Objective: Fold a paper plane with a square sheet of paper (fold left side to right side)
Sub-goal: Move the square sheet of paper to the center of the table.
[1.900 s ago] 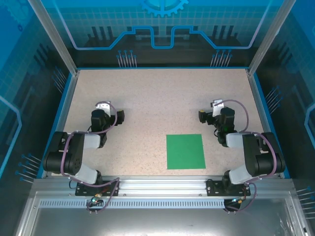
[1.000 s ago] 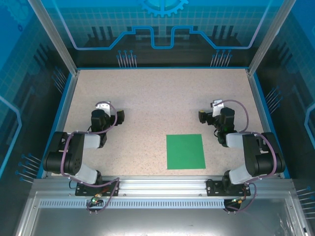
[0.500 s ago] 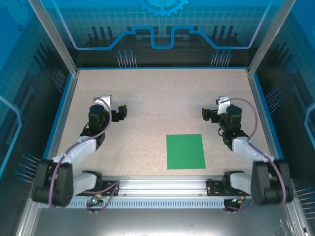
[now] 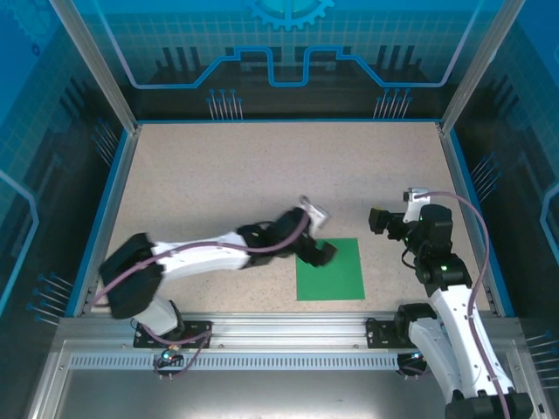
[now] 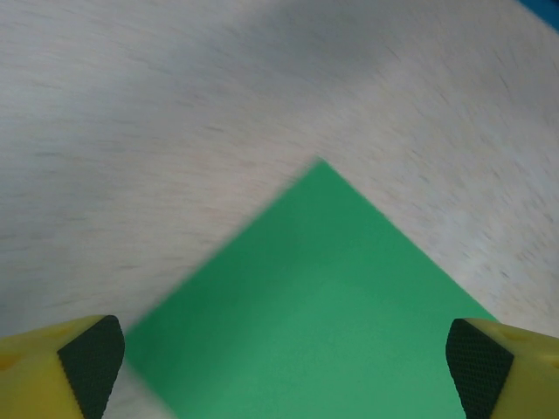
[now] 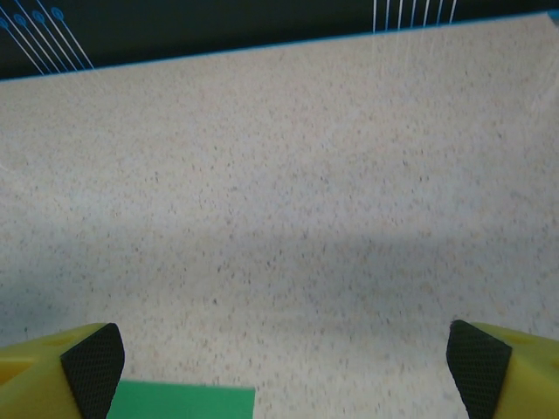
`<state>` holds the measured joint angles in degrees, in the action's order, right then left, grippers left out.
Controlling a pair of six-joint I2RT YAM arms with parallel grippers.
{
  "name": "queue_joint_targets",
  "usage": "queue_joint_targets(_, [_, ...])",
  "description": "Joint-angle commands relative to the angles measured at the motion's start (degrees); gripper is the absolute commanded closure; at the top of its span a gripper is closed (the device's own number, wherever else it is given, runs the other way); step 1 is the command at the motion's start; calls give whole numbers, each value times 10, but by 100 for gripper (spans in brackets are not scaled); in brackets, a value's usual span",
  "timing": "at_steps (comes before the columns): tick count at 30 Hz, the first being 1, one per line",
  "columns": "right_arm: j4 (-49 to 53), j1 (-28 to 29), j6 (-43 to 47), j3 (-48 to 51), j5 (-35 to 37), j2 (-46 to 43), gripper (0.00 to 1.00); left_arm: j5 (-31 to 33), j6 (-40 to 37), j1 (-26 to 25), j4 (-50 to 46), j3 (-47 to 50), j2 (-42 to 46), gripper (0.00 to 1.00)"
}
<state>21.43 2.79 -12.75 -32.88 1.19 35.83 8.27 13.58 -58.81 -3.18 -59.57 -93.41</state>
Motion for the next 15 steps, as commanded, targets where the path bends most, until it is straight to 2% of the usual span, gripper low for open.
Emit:
queue_joint_targets(1, [96, -2, -13, -27, 17, -23, 1, 18, 20, -38, -79, -68, -73, 1])
queue_joint_targets(6, [116, -2, -13, -33, 14, -48, 1, 11, 15, -40, -103, -103, -142, 1])
queue_joint_targets(15, [117, -2, -22, -37, 11, -45, 1, 33, -7, -42, -128, -115, -197, 1])
